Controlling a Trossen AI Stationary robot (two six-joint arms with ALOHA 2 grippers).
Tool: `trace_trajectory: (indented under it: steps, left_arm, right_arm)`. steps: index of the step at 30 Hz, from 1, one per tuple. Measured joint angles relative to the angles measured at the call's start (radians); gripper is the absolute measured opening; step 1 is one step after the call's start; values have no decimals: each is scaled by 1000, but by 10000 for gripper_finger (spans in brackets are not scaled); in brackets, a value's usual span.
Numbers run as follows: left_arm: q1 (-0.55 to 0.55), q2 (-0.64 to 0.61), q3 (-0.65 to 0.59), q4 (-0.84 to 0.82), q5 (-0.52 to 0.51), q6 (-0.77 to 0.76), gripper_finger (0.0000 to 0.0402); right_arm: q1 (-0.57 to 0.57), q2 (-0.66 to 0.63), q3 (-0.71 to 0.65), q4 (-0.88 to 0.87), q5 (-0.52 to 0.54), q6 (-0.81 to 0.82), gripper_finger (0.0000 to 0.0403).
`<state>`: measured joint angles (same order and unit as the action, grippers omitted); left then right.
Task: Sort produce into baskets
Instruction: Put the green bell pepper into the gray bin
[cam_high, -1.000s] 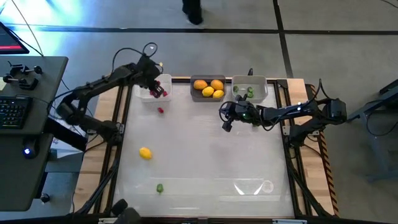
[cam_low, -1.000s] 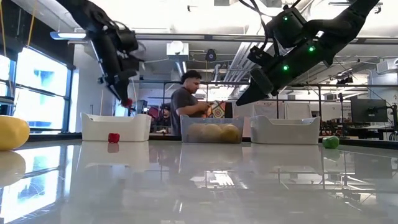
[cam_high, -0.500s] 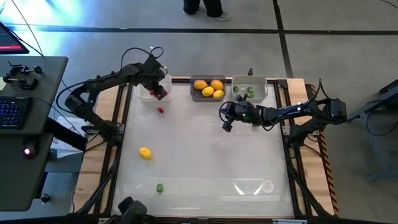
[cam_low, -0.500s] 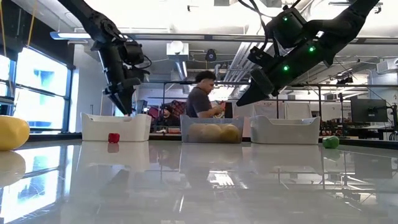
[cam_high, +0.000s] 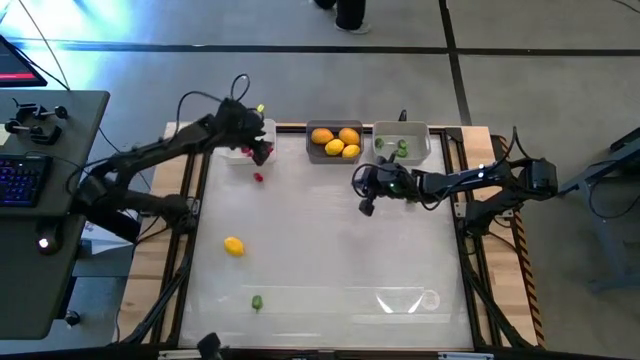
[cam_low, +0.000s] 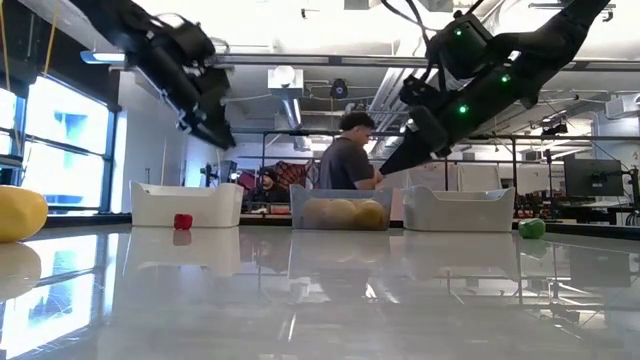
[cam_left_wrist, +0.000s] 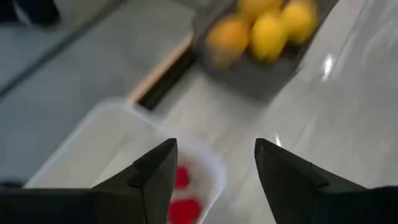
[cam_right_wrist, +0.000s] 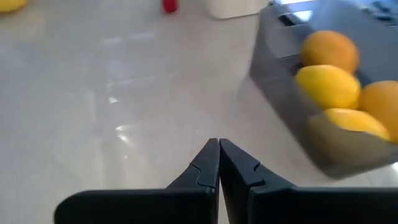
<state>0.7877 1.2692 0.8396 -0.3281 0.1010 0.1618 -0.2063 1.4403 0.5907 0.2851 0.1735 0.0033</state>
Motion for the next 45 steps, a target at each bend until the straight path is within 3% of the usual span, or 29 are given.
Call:
trace_trajectory:
  steps: [4,8,15,19,25,29,33,45]
  left_arm:
    - [-87,-128,-72,101,-25,-76,199]
    - [-191,-234,-124,171,-40,-129,199]
    - [-349,-324,-292,444,-108,-178,199]
    - [-404,-326,-386,642,-113,-207,199]
    - [-452,-326,-478,853,-113,-213,199]
    - [-457,-326,-483,874,-113,-213,199]
    - [-457,-326,-483,881,-113,-211,199]
    - [-457,-326,-483,871,-113,-192,199]
  right_arm:
    - [22,-3,1,-47,-1,-1,0]
    - [67,-27,26,-199,139,44,0]
    - [167,-61,83,-549,220,412,7]
    - [235,-61,84,-715,253,612,46]
    - [272,-61,84,-895,296,822,145]
    - [247,-61,84,-1021,297,923,206]
    - [215,-61,84,-1133,297,976,242]
    - [141,-61,83,-1175,302,983,246]
